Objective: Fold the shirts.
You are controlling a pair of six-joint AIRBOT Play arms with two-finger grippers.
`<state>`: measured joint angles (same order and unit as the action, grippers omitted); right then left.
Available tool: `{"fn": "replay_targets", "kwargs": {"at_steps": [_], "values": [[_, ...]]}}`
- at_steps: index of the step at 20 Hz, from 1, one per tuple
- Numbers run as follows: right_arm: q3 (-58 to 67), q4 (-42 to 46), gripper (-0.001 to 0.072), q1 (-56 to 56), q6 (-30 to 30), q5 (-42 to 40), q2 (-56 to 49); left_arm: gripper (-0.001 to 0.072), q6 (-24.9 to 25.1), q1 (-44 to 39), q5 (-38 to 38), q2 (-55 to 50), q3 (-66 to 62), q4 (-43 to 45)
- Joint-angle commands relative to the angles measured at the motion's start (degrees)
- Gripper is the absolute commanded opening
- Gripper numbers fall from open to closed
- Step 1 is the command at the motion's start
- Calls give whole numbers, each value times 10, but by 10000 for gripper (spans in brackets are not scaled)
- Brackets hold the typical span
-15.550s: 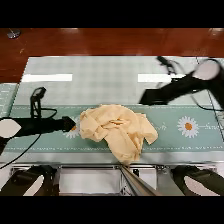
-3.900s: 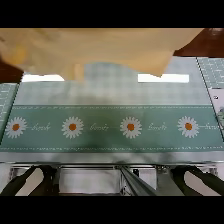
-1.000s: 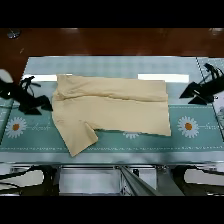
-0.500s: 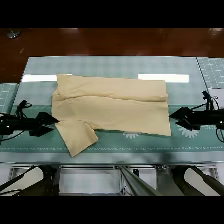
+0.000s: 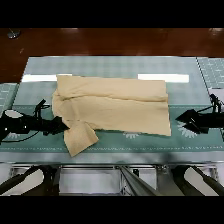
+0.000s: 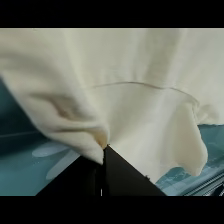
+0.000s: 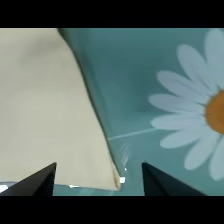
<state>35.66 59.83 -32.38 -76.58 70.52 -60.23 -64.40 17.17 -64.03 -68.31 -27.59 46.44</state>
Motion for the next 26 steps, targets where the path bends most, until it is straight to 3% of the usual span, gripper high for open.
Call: {"fn": "replay_targets", "kwargs": {"at_steps": [1,7,12,13,14,15,16,17,21,26], "values": [[-24,66,616,-18,-36,57,0,25,14,-7,-22,1,-11,-16],[-70,15,616,86,-40,6,-12,25,13,-8,-17,1,-11,-19],[-56,-93,614,111,-24,-47,-84,25,14,-8,-10,1,-11,-19],[-56,-131,573,111,-7,-48,-96,25,14,-8,-9,1,-12,-19],[-56,-155,454,111,4,-49,-105,25,14,-8,-8,1,-15,-19],[-56,-166,324,111,12,-49,-111,25,14,-8,-9,1,-20,-19],[-56,-175,96,111,36,-45,-114,25,14,-8,-11,1,-29,-19],[-50,-177,18,111,55,-38,-114,26,14,-8,-21,1,-42,-19],[40,-152,18,111,57,7,-114,25,13,19,-62,1,-136,-15],[183,-157,17,111,36,-13,-130,25,-8,9,-5,-36,-259,-26]]}}
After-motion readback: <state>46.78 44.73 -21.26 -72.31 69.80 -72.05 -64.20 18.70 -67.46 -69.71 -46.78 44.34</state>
